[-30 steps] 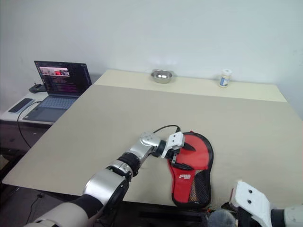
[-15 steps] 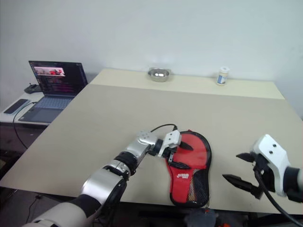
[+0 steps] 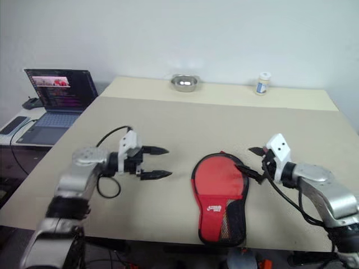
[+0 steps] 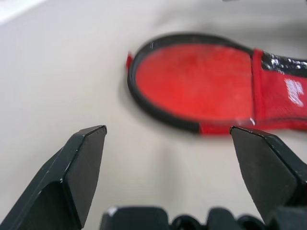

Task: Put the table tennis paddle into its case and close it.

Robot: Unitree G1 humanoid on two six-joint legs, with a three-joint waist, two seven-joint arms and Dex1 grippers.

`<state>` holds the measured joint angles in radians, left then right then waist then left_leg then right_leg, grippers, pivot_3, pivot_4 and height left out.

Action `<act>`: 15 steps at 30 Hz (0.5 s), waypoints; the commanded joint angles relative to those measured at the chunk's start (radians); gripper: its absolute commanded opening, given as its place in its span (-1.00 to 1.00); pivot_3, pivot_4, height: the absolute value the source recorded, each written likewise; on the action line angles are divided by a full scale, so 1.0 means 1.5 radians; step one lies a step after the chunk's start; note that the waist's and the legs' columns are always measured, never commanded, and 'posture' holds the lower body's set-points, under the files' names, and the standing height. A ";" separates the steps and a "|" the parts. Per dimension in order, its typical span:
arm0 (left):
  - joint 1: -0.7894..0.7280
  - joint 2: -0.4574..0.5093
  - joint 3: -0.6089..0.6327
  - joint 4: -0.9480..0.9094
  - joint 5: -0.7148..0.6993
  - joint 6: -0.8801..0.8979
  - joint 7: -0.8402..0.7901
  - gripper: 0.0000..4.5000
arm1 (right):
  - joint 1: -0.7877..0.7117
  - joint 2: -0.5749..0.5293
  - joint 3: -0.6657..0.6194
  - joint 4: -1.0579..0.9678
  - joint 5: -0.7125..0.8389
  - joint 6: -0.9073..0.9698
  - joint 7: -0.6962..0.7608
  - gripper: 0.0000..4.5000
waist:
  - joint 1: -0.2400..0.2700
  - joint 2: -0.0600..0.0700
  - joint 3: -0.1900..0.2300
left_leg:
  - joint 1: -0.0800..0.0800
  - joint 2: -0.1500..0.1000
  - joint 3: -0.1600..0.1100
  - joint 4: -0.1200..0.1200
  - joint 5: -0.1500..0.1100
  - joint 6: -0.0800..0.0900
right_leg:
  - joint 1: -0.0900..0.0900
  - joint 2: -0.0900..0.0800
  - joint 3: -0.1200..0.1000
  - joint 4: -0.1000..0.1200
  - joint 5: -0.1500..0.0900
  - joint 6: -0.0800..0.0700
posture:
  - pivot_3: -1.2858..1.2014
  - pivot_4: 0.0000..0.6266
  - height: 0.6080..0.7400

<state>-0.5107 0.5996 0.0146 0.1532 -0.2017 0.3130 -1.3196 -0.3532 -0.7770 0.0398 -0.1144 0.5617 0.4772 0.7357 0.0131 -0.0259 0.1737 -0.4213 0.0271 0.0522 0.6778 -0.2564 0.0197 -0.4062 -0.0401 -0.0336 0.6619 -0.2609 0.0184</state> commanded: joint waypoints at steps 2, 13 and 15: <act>0.029 0.000 0.011 -0.100 -0.042 0.042 0.051 1.00 | -0.026 0.005 -0.010 0.058 -0.045 -0.052 0.057 0.97 | 0.006 0.000 0.000 | 0.000 0.000 0.000 0.001 0.000 0.000 | 0.000 -0.001 0.000 0.000 0.000 0.000 | 0.03 -0.52 1.00; 0.024 -0.036 -0.018 -0.136 -0.058 0.051 0.145 1.00 | -0.012 -0.026 -0.071 0.159 -0.094 -0.110 0.131 0.97 | 0.003 0.000 0.000 | 0.003 0.002 0.002 0.000 0.000 0.000 | 0.000 0.001 0.002 0.002 0.001 -0.001 | 0.03 -0.52 1.00; 0.020 -0.044 -0.025 -0.144 -0.055 0.047 0.160 1.00 | -0.004 -0.040 -0.091 0.171 -0.098 -0.112 0.135 0.97 | 0.003 0.000 0.000 | 0.003 0.001 0.003 0.000 0.000 0.000 | 0.000 0.001 0.003 0.002 0.001 -0.001 | 0.03 -0.52 1.00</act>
<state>-0.4651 0.5394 -0.0201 -0.0187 -0.2720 0.3901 -1.0988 -0.3616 -0.8127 -0.0388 0.1460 0.4168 0.3358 0.9242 0.0180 -0.0258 0.1741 -0.4172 0.0288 0.0570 0.6782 -0.2561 0.0196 -0.4055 -0.0390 -0.0289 0.6643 -0.2598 0.0177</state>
